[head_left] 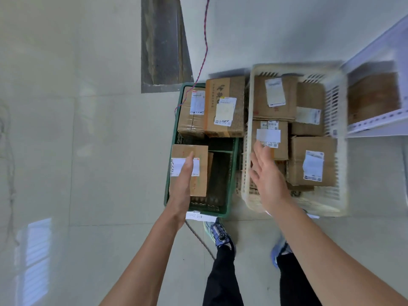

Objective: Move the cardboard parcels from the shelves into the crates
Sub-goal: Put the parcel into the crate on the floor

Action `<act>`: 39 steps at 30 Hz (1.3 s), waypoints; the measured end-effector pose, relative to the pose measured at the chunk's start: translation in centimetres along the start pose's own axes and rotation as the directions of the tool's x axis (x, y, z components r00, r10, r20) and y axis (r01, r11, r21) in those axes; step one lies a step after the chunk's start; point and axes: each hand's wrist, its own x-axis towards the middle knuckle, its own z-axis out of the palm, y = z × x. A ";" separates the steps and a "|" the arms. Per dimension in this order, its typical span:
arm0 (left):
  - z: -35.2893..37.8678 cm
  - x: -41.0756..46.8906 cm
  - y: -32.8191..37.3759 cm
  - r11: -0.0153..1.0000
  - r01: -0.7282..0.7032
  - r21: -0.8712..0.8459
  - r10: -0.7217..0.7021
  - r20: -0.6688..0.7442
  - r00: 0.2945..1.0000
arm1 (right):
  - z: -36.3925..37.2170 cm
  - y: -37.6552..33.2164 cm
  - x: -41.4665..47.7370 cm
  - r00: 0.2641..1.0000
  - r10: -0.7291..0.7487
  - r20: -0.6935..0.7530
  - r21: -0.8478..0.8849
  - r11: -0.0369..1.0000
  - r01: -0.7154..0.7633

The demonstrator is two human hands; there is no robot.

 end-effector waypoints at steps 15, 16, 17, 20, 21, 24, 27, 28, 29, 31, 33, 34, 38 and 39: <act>25.7 -20.0 7.8 0.980 -0.168 0.110 0.136 0.257 0.957 | -26.1 -9.3 -22.5 0.965 -0.229 -0.130 0.064 0.969 0.239; 28.0 -21.1 7.8 0.977 -0.175 0.119 0.138 0.270 0.953 | -28.4 -9.4 -24.0 0.962 -0.235 -0.139 0.075 0.966 0.247; 30.3 -22.2 7.8 0.975 -0.183 0.127 0.141 0.287 0.947 | -30.8 -9.5 -25.3 0.959 -0.239 -0.152 0.085 0.964 0.253; 36.9 -24.7 7.9 0.961 -0.221 0.163 0.157 0.336 0.929 | -37.5 -9.5 -28.2 0.945 -0.261 -0.196 0.102 0.953 0.284; 39.0 -25.4 7.8 0.961 -0.223 0.162 0.155 0.348 0.925 | -39.4 -9.6 -29.0 0.943 -0.259 -0.208 0.118 0.951 0.287; 44.5 -26.9 8.1 0.953 -0.241 0.186 0.151 0.398 0.905 | -44.4 -9.9 -30.7 0.936 -0.258 -0.240 0.155 0.942 0.299; 49.0 -27.4 8.5 0.954 -0.222 0.200 0.119 0.427 0.897 | -48.6 -10.1 -31.1 0.926 -0.260 -0.274 0.184 0.931 0.315; 50.3 -27.2 8.5 0.954 -0.221 0.201 0.117 0.430 0.895 | -49.8 -10.2 -31.0 0.924 -0.261 -0.281 0.190 0.928 0.320; 51.5 -26.8 8.4 0.955 -0.219 0.199 0.116 0.430 0.896 | -50.9 -10.2 -30.7 0.923 -0.259 -0.286 0.194 0.927 0.320; 53.7 -25.8 8.4 0.964 -0.185 0.192 0.088 0.422 0.902 | -53.0 -10.1 -29.7 0.921 -0.250 -0.300 0.191 0.930 0.314; 55.7 -24.5 8.2 0.974 -0.138 0.180 0.055 0.402 0.914 | -54.8 -10.0 -28.4 0.927 -0.225 -0.300 0.185 0.940 0.288; 56.6 -23.6 8.0 0.977 -0.127 0.174 0.048 0.397 0.917 | -55.8 -10.1 -27.5 0.930 -0.214 -0.299 0.184 0.943 0.276; 60.4 -19.0 6.7 0.988 -0.075 0.137 0.021 0.365 0.931 | -60.1 -10.7 -22.7 0.946 -0.160 -0.282 0.157 0.965 0.210; 61.4 -17.5 6.6 0.990 -0.047 0.131 -0.002 0.351 0.937 | -61.2 -11.0 -21.2 0.950 -0.144 -0.277 0.150 0.970 0.190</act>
